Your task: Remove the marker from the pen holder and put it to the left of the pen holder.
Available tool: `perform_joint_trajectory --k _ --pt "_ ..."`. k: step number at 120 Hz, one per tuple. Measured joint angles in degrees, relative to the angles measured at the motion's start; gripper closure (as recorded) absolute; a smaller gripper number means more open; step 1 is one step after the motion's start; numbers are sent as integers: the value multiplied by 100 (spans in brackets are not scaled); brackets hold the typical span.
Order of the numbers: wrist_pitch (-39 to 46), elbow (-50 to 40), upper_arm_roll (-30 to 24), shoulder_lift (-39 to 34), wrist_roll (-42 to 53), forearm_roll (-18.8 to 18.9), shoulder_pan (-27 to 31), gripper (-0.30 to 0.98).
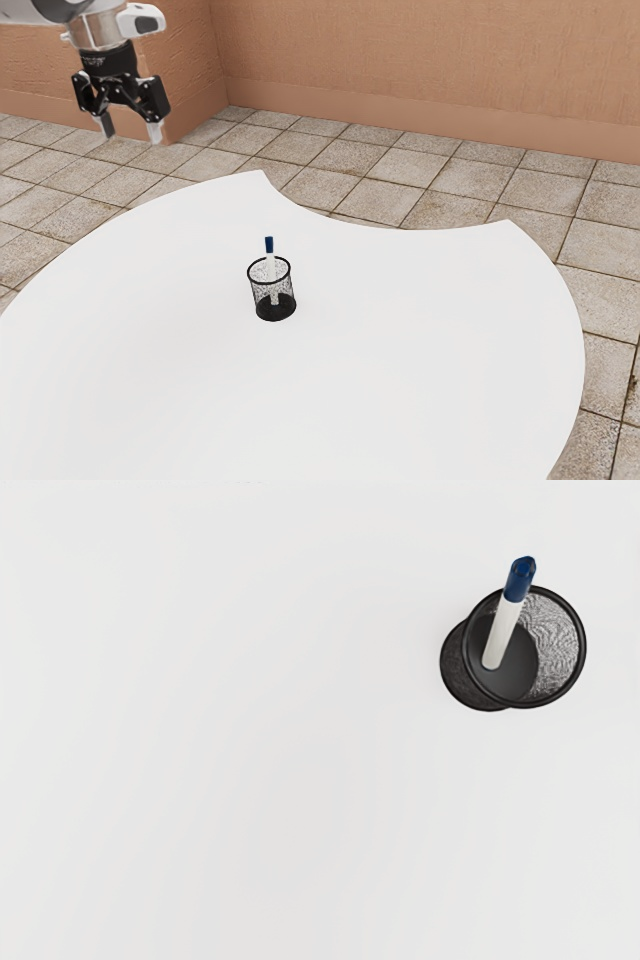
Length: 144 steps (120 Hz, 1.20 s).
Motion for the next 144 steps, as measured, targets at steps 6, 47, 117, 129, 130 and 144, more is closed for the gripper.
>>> perform_joint_trajectory --k 6,47,117,129,130,144 --pt "-2 23 -18 -10 10 5 -8 2" --pt "122 389 -198 945 51 -54 -97 2" --pt "1154 1111 -784 2847 93 -730 273 2" --pt "967 1913 -1162 3588 97 -728 671 2" --pt "943 1991 -1174 3652 98 -728 692 2" --pt "687 2567 -1255 4137 104 -725 796 2"
